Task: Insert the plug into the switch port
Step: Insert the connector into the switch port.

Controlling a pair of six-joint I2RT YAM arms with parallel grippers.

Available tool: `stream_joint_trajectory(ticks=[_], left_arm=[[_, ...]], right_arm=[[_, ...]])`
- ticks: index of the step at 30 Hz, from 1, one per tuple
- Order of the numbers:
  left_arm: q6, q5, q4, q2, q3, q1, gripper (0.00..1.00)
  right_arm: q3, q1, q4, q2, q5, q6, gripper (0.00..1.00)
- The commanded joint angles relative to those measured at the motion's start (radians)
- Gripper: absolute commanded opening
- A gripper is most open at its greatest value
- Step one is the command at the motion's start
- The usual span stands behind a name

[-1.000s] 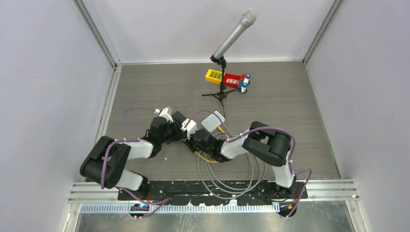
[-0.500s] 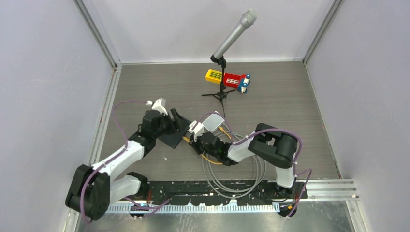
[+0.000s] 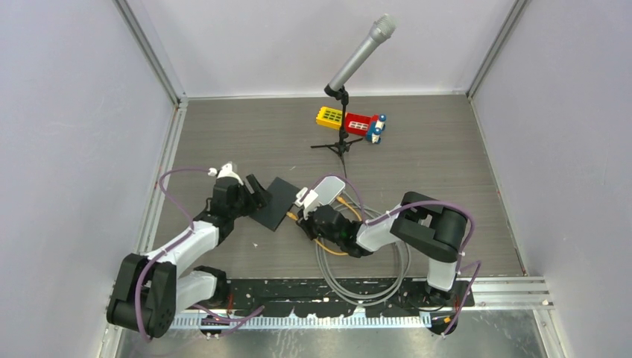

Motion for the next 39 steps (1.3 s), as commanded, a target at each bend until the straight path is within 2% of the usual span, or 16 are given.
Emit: stream_joint_trajectory(ticks=[1, 7, 10, 15, 21, 30, 34, 39], left_arm=[[0.017, -0.077, -0.023, 0.019, -0.011, 0.001, 0.76], [0.019, -0.036, 0.04, 0.067, -0.021, 0.001, 0.74], [0.03, 0.051, 0.1, 0.106, -0.023, 0.0, 0.67], [0.019, 0.178, 0.223, 0.169, -0.057, -0.007, 0.63], [0.017, 0.212, 0.294, 0.181, -0.101, -0.065, 0.61], [-0.007, 0.244, 0.428, 0.298, -0.12, -0.159, 0.53], [-0.025, 0.245, 0.463, 0.321, -0.122, -0.183, 0.53], [-0.034, 0.245, 0.473, 0.32, -0.122, -0.206, 0.52]], right_arm=[[-0.022, -0.005, -0.048, -0.036, 0.021, -0.019, 0.0], [-0.027, -0.005, -0.043, -0.043, 0.0, -0.014, 0.0], [-0.025, -0.005, -0.043, -0.047, -0.053, -0.023, 0.01], [-0.03, -0.006, -0.039, -0.047, -0.07, -0.03, 0.0], [-0.012, -0.006, -0.051, -0.042, -0.088, -0.052, 0.01], [0.06, -0.006, -0.115, -0.033, -0.146, -0.08, 0.0], [0.089, -0.002, -0.108, -0.016, -0.136, -0.055, 0.0], [0.12, 0.014, -0.11, 0.002, 0.029, 0.011, 0.0]])
